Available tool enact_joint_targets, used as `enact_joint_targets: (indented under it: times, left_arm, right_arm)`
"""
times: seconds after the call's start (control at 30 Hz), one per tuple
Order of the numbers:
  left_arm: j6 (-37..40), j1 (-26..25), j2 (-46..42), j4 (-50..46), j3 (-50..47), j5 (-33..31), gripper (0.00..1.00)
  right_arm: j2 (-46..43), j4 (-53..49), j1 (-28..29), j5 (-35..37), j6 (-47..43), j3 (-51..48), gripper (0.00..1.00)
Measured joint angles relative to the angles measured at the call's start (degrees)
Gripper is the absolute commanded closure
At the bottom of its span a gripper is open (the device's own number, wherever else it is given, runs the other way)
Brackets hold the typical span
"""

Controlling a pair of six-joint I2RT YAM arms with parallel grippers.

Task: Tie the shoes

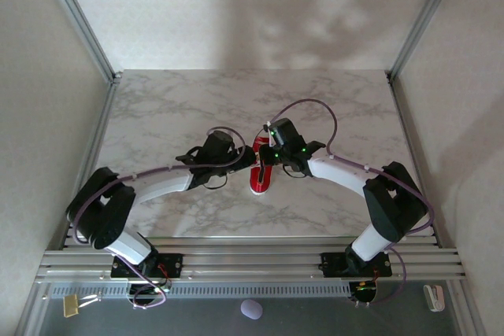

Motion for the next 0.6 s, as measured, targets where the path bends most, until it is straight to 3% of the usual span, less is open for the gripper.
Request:
enact_joint_targets:
  times: [0.1,0.3,0.53,0.6]
  left_arm:
    - [1.51,0.33,-1.90,-0.22,-0.15,-1.33,0.43]
    - [3.21,2.25,-1.38,-0.07,-0.17,-0.20,0.44]
    - [3.39,4.50,4.37,2.05,-0.20,4.48,0.80]
    - [3.26,4.46,4.85,1.97,-0.61,4.63,0.85]
  right_arm:
    - [-0.07,0.07,0.15,0.02,0.00,0.00,1.00]
    - [-0.13,0.04,0.70,0.09,0.00,0.00,1.00]
    - [-0.13,-0.37,1.27,1.57,0.02,0.00,1.00]
    - [-0.13,-0.44,1.29,1.81,0.02,0.00,1.00]
